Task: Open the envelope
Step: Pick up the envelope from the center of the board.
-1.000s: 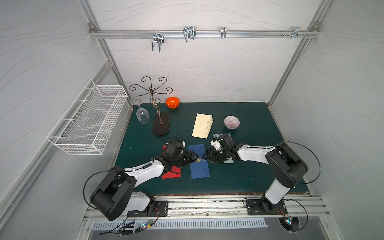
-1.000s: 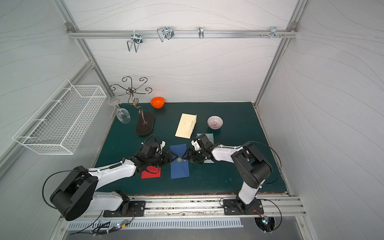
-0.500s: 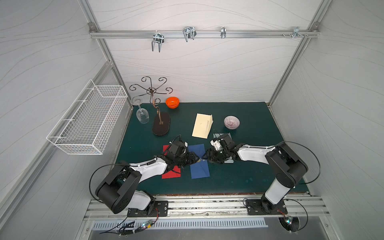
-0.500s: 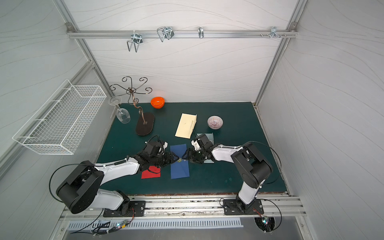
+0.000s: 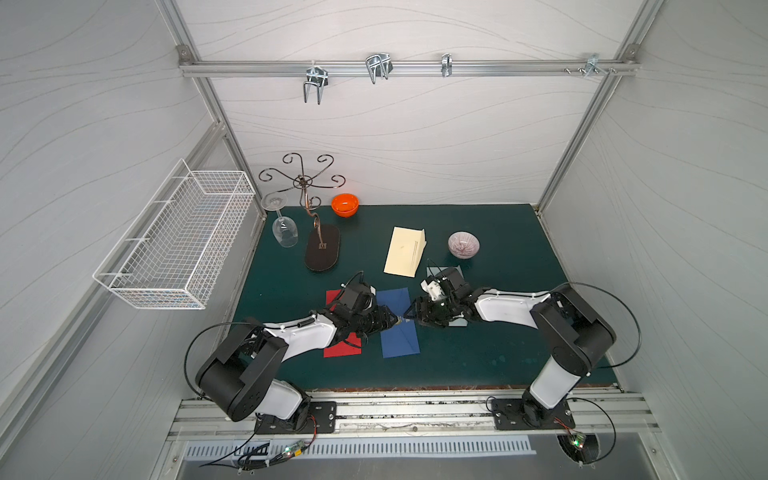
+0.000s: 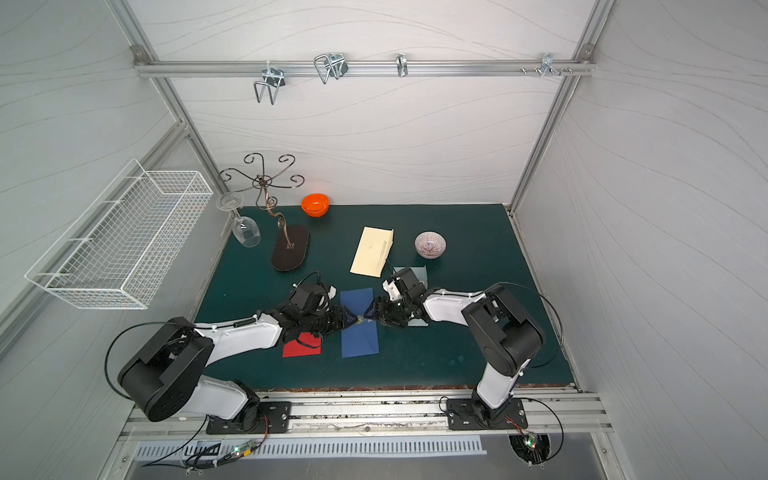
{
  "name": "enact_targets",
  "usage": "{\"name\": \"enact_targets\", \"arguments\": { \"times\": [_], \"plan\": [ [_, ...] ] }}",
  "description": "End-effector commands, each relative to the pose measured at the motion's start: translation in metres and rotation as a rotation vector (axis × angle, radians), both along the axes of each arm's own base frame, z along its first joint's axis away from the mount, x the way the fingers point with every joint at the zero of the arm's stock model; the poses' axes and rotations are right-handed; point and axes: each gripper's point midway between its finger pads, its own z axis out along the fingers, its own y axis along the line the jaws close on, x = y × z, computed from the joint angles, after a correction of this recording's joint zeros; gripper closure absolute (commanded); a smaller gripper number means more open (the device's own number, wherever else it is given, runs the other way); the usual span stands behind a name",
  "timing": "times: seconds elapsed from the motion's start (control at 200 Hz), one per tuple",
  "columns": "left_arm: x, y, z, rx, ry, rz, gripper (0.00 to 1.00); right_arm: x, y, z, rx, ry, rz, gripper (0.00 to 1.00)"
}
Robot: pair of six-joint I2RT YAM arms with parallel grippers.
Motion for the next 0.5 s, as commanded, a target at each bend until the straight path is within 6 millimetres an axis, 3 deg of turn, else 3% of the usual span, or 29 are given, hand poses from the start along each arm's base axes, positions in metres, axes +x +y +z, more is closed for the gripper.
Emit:
{"name": "enact_targets", "arguments": {
  "times": [0.0, 0.495],
  "plan": [
    [0.0122, -0.0103, 0.0137, -0.031, -0.035, -0.001, 0.33, -0.0217, -0.0168, -0.038, -0.113, 0.111, 0.002, 0.26],
    [0.0114, -0.0092, 0.0102, -0.025, -0.026, 0.005, 0.36, -0.0223, -0.0172, -0.0381, -0.111, 0.115, 0.001, 0.26]
  ]
}}
